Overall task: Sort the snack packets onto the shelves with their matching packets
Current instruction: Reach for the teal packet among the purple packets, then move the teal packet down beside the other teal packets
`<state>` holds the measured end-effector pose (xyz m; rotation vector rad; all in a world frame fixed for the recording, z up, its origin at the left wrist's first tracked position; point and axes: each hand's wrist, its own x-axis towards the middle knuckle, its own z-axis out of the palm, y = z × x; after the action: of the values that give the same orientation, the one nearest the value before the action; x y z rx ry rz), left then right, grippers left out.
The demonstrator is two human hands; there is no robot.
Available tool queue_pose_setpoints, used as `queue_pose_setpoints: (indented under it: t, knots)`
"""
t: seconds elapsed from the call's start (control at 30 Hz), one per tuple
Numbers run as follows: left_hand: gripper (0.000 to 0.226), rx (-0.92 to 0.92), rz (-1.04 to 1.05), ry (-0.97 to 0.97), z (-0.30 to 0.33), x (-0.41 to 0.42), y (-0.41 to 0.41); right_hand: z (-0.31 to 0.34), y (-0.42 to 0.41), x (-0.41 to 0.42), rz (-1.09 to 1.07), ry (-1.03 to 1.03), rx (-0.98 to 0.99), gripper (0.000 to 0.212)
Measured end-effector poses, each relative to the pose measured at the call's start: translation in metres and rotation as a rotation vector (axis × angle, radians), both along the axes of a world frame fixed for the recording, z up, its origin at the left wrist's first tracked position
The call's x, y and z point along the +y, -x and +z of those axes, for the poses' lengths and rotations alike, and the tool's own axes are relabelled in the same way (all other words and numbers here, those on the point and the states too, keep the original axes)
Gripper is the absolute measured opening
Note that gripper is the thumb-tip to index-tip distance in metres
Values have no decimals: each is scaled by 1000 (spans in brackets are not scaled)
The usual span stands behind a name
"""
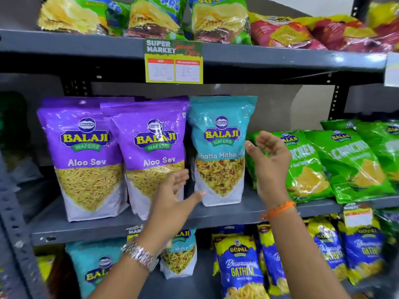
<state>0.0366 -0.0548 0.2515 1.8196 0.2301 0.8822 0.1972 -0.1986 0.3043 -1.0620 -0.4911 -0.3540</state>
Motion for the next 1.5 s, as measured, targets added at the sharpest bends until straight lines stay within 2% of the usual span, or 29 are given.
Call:
queue_pose_setpoints:
  t: [0.1, 0.13, 0.23, 0.33, 0.4, 0.53, 0.73, 0.97, 1.17, 1.27, 1.33, 1.5]
  knots:
    - [50, 127, 2, -85, 0, -10, -39, 3, -35, 4, 88, 154, 53, 60]
    - [57, 147, 30, -114, -2, -10, -48, 4, -42, 8, 141, 198, 66, 62]
    - [80, 154, 102, -121, -5, -10, -71, 5, -54, 19, 356, 279, 40, 51]
    - [78, 192, 110, -114, -7, -14, -89, 0, -66, 24, 485, 292, 69, 64]
    - [75, 188, 108, -103, -9, -13, -94, -2, -69, 23, 528, 297, 59, 58]
    - [79, 172, 65, -98, -12, -5, -97, 0, -66, 13, 492, 291, 57, 57]
    - [96, 162, -13, -173, -13, -9, -101, 1, -55, -10, 341, 271, 46, 42]
    - [101, 83, 4, -229, -12, -31, -65, 0, -15, -43, 305, 229, -15, 42]
    - [94, -17, 33, -210, -27, -48, -13, -9, 33, -64, 383, 220, -92, 45]
    - [95, -14, 96, -213, -50, -54, 14, -24, 54, -71, 469, 244, -128, 43]
    - [98, 3, 119, -199, -72, -59, 34, -44, 66, -73, 514, 282, -130, 51]
    - [100, 62, 212, -103, -155, -60, 70, -125, 84, -57, 636, 367, -51, 47]
